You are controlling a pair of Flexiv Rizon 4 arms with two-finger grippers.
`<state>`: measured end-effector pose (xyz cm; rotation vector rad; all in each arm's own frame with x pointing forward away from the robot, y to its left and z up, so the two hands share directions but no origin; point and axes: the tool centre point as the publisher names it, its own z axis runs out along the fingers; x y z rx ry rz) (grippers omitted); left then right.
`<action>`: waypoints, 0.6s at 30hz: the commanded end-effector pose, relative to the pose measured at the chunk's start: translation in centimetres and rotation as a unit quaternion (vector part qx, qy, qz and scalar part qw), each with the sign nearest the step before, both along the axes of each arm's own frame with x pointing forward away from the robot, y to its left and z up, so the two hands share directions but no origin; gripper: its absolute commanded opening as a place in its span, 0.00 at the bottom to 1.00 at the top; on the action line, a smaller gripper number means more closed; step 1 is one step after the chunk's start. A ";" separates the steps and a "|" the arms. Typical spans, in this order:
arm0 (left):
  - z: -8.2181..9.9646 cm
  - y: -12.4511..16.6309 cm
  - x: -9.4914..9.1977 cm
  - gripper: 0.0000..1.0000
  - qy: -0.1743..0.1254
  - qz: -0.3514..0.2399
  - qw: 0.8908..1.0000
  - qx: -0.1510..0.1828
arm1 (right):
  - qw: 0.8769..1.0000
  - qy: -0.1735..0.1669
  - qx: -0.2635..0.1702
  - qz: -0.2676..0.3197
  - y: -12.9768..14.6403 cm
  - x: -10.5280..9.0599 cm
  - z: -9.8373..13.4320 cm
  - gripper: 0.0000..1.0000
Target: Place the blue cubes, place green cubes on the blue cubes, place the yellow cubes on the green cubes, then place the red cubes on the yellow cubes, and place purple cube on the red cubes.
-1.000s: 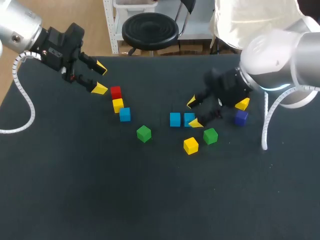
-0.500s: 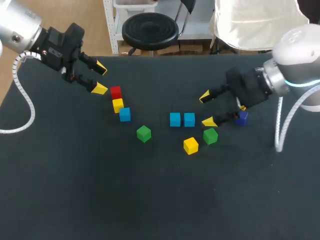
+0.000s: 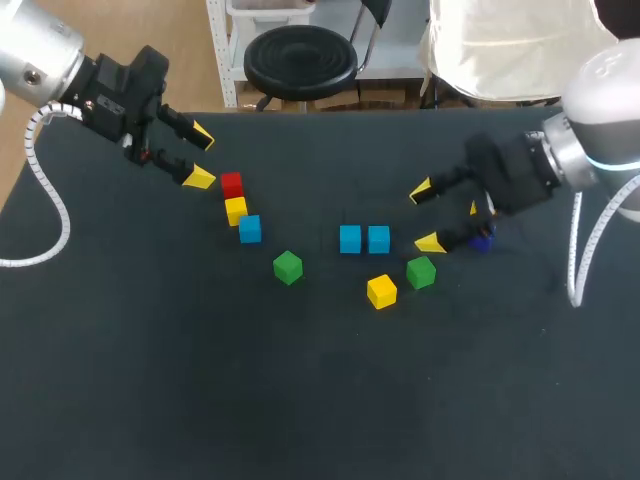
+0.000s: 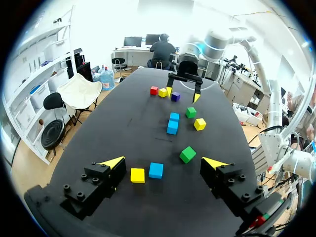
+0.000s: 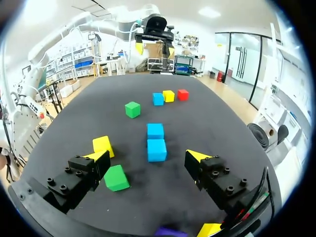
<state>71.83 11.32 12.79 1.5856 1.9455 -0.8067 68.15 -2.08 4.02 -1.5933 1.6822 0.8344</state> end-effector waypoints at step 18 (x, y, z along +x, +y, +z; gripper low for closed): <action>-3.3 -1.1 -3.0 1.00 0.014 -0.061 0.998 0.013 | 1.000 -0.004 0.004 -0.004 -0.5 -0.7 0.2 1.00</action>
